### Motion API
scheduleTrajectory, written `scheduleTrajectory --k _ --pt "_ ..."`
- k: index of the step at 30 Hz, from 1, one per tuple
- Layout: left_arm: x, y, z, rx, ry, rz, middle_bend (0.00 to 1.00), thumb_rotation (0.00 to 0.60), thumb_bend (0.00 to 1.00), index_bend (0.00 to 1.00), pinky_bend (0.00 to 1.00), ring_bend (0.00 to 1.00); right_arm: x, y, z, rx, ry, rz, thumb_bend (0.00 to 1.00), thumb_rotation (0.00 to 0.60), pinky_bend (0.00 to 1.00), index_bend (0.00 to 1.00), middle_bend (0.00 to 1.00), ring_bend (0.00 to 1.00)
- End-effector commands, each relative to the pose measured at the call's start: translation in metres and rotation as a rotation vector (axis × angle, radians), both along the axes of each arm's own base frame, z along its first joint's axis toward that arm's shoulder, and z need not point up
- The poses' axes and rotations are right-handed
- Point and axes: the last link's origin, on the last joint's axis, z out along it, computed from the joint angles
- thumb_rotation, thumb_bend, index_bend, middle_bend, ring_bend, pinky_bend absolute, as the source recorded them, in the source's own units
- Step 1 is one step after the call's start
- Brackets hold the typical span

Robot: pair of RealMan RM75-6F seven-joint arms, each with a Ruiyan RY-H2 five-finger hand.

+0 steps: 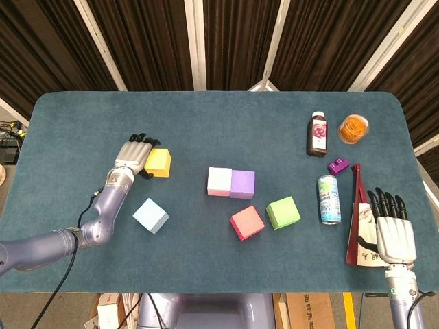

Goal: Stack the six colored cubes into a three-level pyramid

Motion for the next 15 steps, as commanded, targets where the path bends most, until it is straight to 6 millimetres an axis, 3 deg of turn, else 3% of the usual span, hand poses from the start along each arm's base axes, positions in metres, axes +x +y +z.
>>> scheduleTrajectory --k 1,15 --pt "0.0016 0.0001 -0.0019 0.001 -0.003 -0.001 0.16 0.600 0.28 0.19 0.00 0.00 -0.0002 0.0001 0.0013 -0.005 -0.004 0.000 0.14 0.600 0.00 0.01 0.05 0.00" --pt "0.0019 0.0039 -0.0086 0.014 0.008 0.011 0.23 0.600 0.28 0.22 0.00 0.00 -0.0026 -0.0009 0.0029 -0.034 -0.014 -0.021 0.14 0.600 0.00 0.01 0.05 0.00"
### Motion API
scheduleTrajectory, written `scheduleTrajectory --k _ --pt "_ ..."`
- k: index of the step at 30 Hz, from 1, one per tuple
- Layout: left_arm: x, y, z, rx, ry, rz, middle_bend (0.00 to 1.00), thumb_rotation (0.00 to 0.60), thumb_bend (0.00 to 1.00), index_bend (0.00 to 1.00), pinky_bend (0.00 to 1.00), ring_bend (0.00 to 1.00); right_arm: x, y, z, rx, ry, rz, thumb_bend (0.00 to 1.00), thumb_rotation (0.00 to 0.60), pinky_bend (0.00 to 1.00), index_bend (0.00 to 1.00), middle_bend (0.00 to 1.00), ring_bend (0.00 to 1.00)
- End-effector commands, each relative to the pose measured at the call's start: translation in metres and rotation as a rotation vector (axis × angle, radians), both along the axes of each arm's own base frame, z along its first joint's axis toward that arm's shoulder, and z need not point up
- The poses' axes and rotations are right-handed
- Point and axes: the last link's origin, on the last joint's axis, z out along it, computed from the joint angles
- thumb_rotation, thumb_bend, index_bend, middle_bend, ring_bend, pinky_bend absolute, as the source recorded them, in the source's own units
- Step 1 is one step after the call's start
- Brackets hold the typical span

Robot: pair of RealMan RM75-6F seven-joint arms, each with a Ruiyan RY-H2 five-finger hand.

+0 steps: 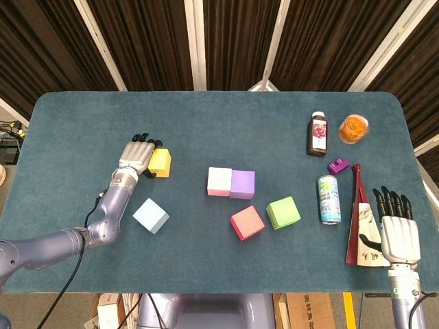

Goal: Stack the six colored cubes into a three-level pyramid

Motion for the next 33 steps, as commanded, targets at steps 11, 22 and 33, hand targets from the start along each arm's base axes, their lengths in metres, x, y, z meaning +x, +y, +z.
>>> scheduleTrajectory --k 11,22,33 --pt "0.003 0.001 -0.001 0.002 0.020 -0.013 0.29 0.600 0.36 0.28 0.00 0.00 -0.001 -0.002 -0.002 -0.002 -0.003 -0.011 0.14 0.600 0.00 0.01 0.05 0.00" --pt "0.020 -0.007 0.004 -0.006 0.008 -0.043 0.30 0.600 0.40 0.28 0.00 0.00 -0.002 -0.002 0.000 -0.009 -0.013 -0.018 0.14 0.600 0.00 0.01 0.05 0.00" --pt "0.054 -0.033 0.026 -0.023 -0.029 -0.135 0.27 0.600 0.38 0.26 0.00 0.00 -0.002 -0.001 0.005 -0.024 -0.030 -0.019 0.14 0.600 0.00 0.01 0.05 0.00"
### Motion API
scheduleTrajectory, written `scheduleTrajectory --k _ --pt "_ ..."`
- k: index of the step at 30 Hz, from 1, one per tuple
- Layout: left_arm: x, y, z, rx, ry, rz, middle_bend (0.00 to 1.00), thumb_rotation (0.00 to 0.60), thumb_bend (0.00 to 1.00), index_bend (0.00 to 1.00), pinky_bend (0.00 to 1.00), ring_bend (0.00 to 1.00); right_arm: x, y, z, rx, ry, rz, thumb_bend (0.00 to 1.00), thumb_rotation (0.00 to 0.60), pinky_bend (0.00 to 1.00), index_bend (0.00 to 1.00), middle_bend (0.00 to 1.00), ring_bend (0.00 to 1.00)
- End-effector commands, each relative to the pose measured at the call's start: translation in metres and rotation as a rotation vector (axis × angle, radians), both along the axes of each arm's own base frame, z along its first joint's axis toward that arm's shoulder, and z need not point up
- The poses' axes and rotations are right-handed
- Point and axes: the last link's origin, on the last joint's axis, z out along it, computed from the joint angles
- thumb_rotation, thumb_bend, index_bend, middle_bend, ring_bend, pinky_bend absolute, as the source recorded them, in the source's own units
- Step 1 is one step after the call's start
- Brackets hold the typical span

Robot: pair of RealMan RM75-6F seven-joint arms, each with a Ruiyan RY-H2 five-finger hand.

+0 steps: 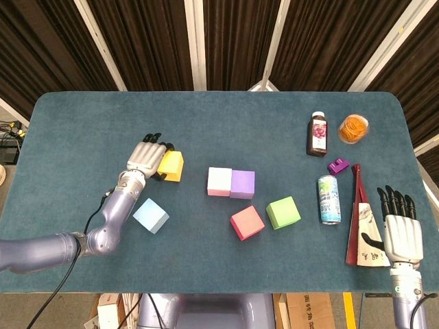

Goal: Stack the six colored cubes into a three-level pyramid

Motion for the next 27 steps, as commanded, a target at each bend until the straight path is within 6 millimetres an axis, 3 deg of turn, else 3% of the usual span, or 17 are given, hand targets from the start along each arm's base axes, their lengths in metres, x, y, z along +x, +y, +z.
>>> scheduleTrajectory --k 1,27 --pt "0.009 -0.007 0.008 0.011 0.003 -0.027 0.27 0.600 0.38 0.26 0.00 0.00 0.000 0.001 0.002 -0.005 -0.006 0.001 0.14 0.600 0.00 0.01 0.05 0.00" --pt "0.028 -0.027 -0.062 0.037 0.006 -0.045 0.26 0.600 0.35 0.26 0.00 0.00 -0.006 0.002 0.016 -0.038 -0.033 -0.004 0.14 0.600 0.00 0.01 0.05 0.00"
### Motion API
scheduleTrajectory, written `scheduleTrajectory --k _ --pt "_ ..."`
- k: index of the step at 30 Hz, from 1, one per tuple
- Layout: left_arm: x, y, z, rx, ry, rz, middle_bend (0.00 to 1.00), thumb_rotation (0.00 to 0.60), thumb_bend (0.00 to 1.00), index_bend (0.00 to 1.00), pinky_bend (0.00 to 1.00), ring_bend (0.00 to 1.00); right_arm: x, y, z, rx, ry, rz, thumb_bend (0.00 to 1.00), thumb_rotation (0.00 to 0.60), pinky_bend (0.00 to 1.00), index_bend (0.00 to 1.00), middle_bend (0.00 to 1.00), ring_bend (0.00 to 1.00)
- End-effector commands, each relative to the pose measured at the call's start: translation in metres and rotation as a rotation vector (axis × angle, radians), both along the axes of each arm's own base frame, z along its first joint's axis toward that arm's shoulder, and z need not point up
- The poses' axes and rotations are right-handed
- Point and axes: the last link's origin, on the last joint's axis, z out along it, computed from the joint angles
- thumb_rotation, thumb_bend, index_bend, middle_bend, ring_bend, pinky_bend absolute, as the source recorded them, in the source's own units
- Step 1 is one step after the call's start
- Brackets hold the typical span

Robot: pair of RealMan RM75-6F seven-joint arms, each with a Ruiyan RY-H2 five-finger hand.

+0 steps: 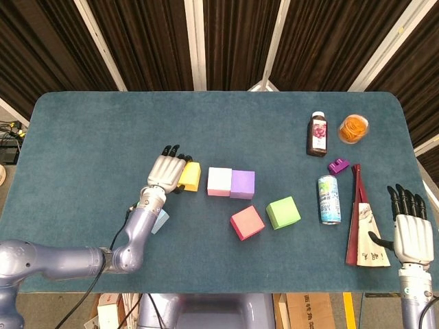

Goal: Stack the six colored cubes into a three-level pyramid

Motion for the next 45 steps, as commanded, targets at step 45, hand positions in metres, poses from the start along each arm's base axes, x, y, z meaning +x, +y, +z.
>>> scheduleTrajectory --k 45 --pt "0.013 -0.010 -0.022 0.032 0.005 0.002 0.24 0.600 0.35 0.26 0.00 0.00 -0.003 -0.001 0.003 -0.013 -0.002 -0.020 0.14 0.600 0.00 0.01 0.05 0.00"
